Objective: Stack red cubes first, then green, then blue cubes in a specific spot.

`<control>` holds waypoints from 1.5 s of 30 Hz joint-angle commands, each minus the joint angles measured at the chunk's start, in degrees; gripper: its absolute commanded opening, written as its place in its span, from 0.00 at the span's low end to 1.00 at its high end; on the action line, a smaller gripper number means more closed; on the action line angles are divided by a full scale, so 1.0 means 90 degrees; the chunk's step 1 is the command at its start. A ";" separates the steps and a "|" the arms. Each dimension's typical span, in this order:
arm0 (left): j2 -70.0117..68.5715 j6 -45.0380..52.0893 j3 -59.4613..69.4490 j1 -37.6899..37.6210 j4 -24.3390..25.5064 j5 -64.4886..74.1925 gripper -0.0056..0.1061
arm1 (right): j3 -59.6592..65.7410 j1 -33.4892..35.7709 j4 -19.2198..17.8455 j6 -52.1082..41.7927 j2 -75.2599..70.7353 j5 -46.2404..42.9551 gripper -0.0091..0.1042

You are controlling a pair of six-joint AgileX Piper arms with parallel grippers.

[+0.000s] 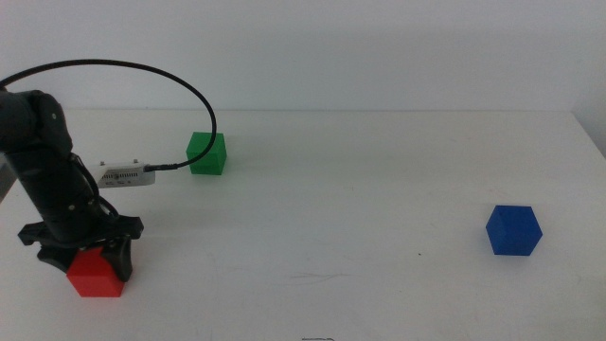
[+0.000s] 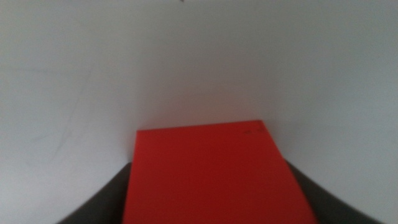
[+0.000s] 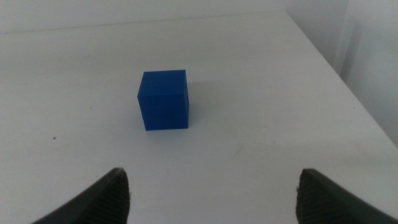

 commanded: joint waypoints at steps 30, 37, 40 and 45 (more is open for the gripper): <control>0.0335 -0.4138 -0.2843 -0.3551 -0.0103 0.0649 0.20 | -0.0111 -0.0024 -0.0075 -0.0063 -0.0144 -0.0440 0.73; 0.1083 -0.4592 -0.3662 -0.4217 0.0084 0.0834 0.20 | -0.0111 -0.0024 -0.0075 -0.0063 -0.0144 -0.0440 0.73; 0.1301 -0.4621 -0.3887 -0.4350 0.0092 0.0885 0.20 | -0.0111 -0.0024 -0.0075 -0.0063 -0.0144 -0.0440 0.73; 0.1480 -0.4715 -0.4033 -0.4442 0.0045 0.0887 0.20 | -0.0111 -0.0024 -0.0075 -0.0063 -0.0144 -0.0440 0.73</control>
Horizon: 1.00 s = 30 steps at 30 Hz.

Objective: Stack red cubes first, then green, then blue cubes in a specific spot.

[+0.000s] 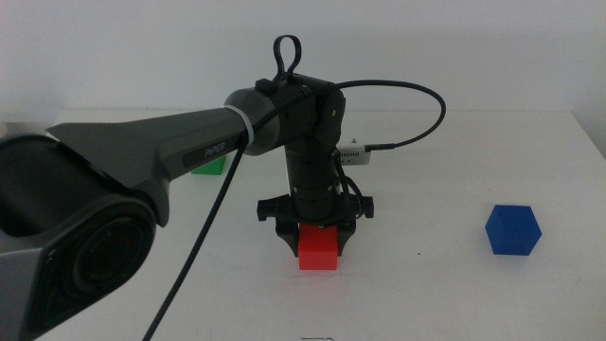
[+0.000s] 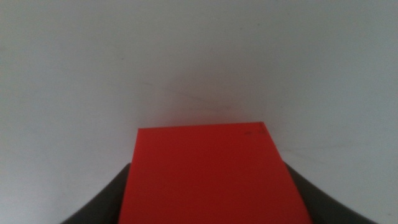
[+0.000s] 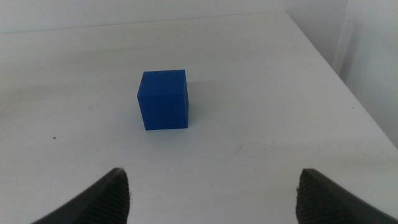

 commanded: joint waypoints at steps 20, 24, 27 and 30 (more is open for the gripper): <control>-0.0313 -0.0267 -0.0229 -0.0051 0.0021 -0.0092 0.20 | -0.0111 -0.0024 -0.0075 -0.0063 -0.0144 -0.0440 0.73; -0.0313 -0.0342 -0.0229 -0.0051 0.0022 -0.0085 0.20 | -0.0111 -0.0024 -0.0075 -0.0063 -0.0144 -0.0440 0.73; -0.0313 -0.0403 -0.0229 -0.0051 0.0010 -0.0082 0.20 | -0.0111 -0.0024 -0.0075 -0.0063 -0.0144 -0.0440 0.73; -0.0222 -0.0403 -0.0229 -0.0051 -0.0004 -0.0050 0.20 | -0.0111 -0.0024 -0.0075 -0.0063 -0.0144 -0.0440 0.73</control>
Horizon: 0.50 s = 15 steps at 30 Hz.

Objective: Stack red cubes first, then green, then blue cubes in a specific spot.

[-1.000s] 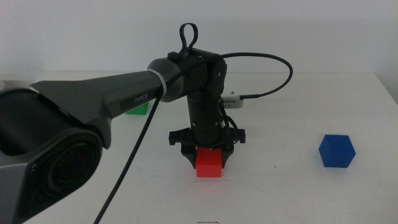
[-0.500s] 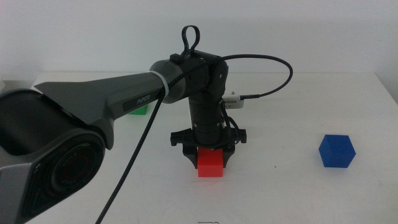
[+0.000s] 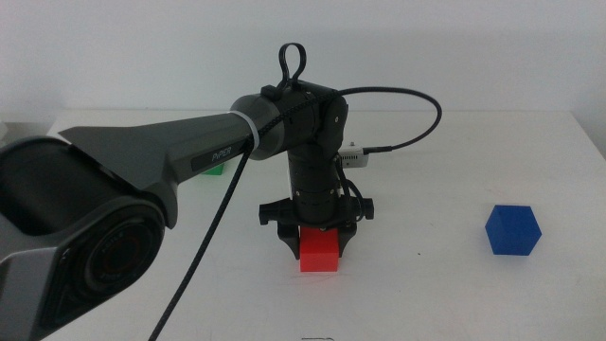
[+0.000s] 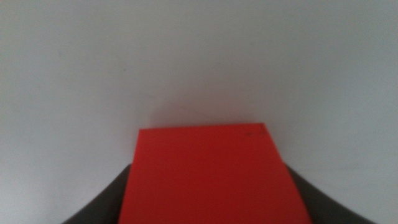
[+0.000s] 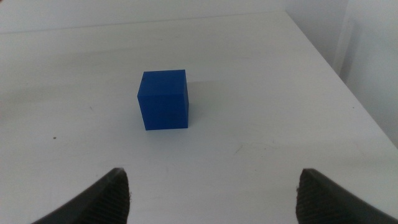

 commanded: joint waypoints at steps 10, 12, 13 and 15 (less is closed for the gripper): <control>-0.0359 0.0037 -0.0170 -0.0026 -0.0079 0.0126 0.71 | -0.0111 -0.0024 -0.0075 -0.0063 -0.0144 -0.0440 0.73; -0.0359 0.0108 -0.0170 -0.0026 -0.0079 0.0126 0.85 | -0.0111 -0.0024 -0.0075 -0.0063 -0.0144 -0.0440 0.73; -0.0359 0.0155 -0.0170 -0.0026 -0.0085 0.0126 0.89 | -0.0111 -0.0024 -0.0075 -0.0063 -0.0144 -0.0440 0.73; -0.0383 0.0252 -0.0211 -0.0026 -0.0086 0.0181 0.89 | -0.0111 -0.0024 -0.0075 -0.0063 -0.0144 -0.0440 0.73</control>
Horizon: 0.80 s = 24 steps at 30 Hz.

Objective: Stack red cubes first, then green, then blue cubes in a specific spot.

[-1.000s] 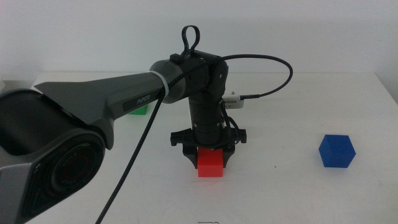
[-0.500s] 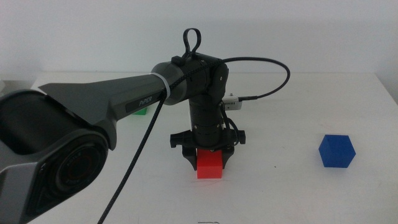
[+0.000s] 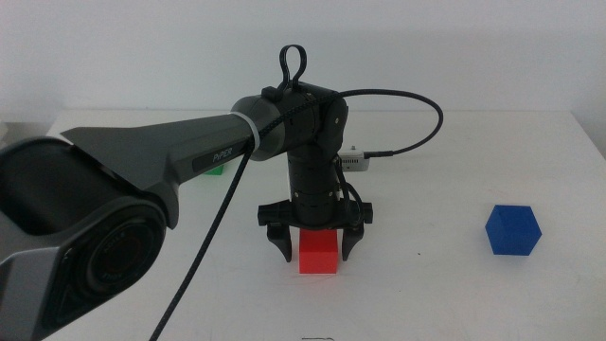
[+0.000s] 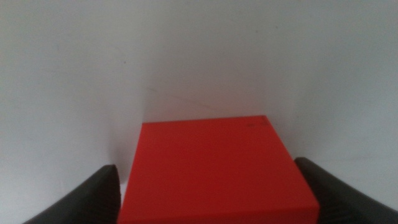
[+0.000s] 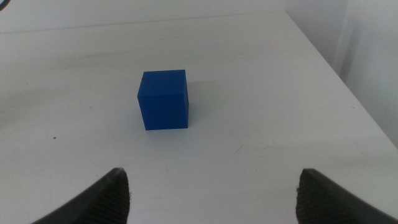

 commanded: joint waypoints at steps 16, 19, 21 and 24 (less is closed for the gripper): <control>-0.2728 0.0393 -0.0532 0.0072 0.2304 0.0688 0.89 | -0.0111 -0.0024 -0.0075 -0.0063 -0.0144 -0.0440 0.73; -0.2826 0.0451 -0.0532 0.0417 0.2465 0.0688 0.89 | -0.0111 -0.0024 -0.0080 -0.0063 -0.0144 -0.0440 0.73; -0.2815 0.0665 -0.0532 0.0765 0.2223 0.0620 0.89 | -0.0111 -0.0024 -0.0080 -0.0063 -0.0144 -0.0440 0.73; -0.2615 0.1517 -0.0631 0.1404 0.1424 0.0438 0.89 | -0.0111 -0.0024 -0.0080 -0.0063 -0.0144 -0.0440 0.73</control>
